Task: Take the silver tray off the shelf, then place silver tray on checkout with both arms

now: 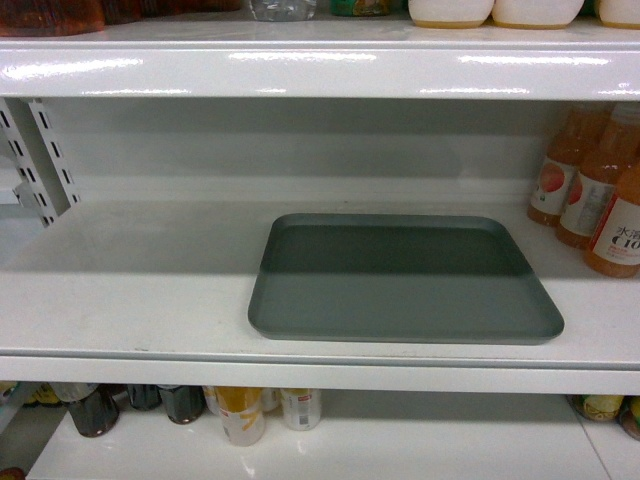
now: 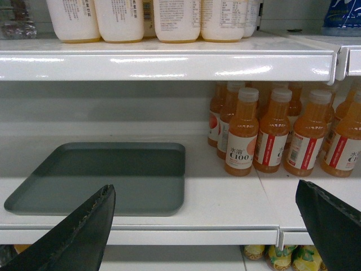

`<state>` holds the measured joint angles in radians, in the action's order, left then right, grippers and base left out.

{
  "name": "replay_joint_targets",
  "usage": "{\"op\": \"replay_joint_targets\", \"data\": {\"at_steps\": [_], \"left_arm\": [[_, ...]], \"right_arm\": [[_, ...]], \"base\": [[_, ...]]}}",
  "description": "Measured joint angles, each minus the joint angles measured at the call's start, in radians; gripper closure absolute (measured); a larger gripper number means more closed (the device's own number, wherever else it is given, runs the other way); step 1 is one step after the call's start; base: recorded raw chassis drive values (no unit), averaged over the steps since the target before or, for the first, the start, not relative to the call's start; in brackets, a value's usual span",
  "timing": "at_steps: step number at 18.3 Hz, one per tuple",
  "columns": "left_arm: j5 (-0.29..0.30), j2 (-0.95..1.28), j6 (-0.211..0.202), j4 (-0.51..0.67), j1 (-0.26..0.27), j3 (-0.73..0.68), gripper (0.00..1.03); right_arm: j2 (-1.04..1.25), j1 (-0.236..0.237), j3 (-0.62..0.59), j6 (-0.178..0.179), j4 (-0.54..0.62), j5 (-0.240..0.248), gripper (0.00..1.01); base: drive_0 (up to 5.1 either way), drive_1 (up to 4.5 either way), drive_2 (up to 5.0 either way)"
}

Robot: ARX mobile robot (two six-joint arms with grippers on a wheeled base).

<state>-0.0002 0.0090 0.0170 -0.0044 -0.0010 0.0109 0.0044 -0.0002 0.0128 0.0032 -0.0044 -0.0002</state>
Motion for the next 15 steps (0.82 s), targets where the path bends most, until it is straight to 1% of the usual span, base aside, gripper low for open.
{"op": "replay_joint_targets", "data": {"at_steps": [7,15], "left_arm": [[0.0,0.0,0.0,0.0,0.0,0.0,0.05],[0.0,0.0,0.0,0.0,0.0,0.0,0.05]], "right_arm": [[0.0,0.0,0.0,0.0,0.0,0.0,0.03],[0.0,0.0,0.0,0.0,0.0,0.0,0.03]], "base": [[0.1,4.22,-4.1],[0.0,0.0,0.0]]}}
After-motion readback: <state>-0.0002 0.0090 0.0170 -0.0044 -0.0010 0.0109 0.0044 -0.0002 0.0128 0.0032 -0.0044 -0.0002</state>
